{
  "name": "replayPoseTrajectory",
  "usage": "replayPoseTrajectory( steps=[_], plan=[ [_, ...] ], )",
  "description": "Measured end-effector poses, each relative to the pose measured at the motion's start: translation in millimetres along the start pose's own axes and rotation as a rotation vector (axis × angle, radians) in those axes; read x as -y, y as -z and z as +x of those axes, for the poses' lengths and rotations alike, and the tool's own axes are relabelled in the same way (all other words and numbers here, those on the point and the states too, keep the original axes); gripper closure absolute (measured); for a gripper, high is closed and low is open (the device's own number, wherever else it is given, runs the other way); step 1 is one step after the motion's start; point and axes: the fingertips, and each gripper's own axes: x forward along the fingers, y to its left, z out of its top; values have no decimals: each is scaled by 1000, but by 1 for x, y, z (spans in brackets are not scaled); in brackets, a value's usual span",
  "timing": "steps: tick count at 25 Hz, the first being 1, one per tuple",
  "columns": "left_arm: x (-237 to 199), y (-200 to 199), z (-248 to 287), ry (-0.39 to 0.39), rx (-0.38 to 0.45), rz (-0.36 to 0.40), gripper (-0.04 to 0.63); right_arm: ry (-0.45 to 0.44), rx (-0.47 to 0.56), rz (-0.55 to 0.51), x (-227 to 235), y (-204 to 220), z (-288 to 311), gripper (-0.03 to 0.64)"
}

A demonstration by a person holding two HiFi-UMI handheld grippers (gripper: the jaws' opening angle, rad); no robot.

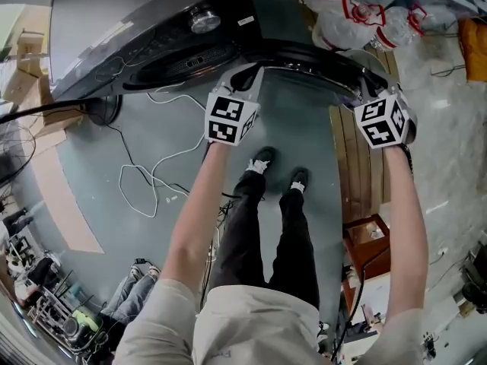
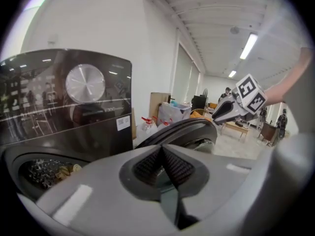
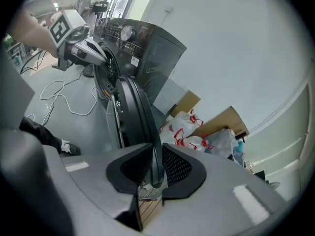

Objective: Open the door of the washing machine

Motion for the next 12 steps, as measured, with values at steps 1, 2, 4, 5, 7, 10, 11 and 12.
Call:
replayPoseTrajectory(
  steps=[1, 2, 4, 5, 7, 10, 11, 12],
  plan=[
    [0, 2, -11, -12, -1, -6, 538, -2, 4, -4, 1, -2, -3, 569],
    [1, 3, -22, -24, -2, -12, 538, -5, 9, -5, 1, -4, -6, 569],
    [3, 8, -44, -47, -7, -24, 538, -21, 19, -3, -2, -7, -10, 569],
    [3, 11, -54, -57, -11, -32, 538, -36, 22, -1, -7, -7, -10, 569],
    [4, 16, -72, -78, -11, -49, 538, -71, 18, -1, -19, -7, -8, 568],
    [3, 19, -93, -109, -4, -67, 538, -84, 4, -21, -29, -4, -3, 568],
    [4, 22, -100, -118, -4, -74, 538, -80, -1, -26, -30, -2, -1, 568],
    [5, 24, -106, -126, -4, -82, 538, -75, -4, -25, -31, 0, 1, 568]
  ],
)
